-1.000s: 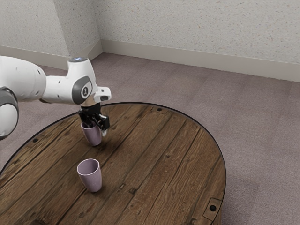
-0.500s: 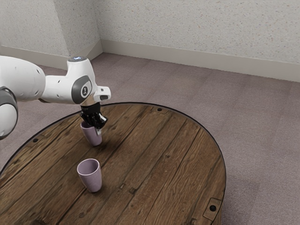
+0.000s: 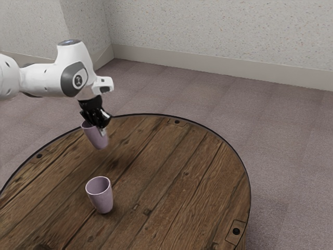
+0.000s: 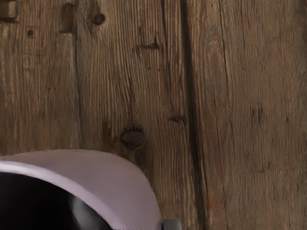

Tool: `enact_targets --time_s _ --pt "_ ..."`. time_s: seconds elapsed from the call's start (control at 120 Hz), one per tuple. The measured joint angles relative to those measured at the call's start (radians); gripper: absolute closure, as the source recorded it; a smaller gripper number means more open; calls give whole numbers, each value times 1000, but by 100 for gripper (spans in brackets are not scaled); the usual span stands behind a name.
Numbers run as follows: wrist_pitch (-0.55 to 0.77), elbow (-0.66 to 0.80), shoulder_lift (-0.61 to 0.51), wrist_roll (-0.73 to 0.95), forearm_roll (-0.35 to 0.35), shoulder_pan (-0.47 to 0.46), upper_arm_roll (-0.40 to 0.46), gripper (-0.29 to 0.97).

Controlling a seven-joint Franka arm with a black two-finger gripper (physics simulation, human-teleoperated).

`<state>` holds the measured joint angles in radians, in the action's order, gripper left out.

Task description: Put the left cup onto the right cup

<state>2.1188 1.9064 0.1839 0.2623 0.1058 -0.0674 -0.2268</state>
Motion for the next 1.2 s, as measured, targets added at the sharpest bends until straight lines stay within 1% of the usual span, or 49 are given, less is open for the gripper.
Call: enact_targets --time_s 0.117,0.275,0.383,0.467,0.592,0.683,0.917,1.017,1.2 --pt "-25 50 -80 -16 -25 -20 17 78" --pt "-63 128 -219 -44 -51 -32 49 78" --pt "-100 147 -274 -62 -72 -31 69 78" --pt "-129 156 -316 -85 -105 -21 106 78" --pt "-180 207 -410 -138 -151 -26 157 78" --pt "-223 240 -457 -182 -173 -27 180 78" --pt "-291 344 -542 -271 -189 -26 225 78" --pt "-284 380 -564 -305 -189 -26 247 78" --pt "-248 419 -566 -359 -184 -26 269 78"
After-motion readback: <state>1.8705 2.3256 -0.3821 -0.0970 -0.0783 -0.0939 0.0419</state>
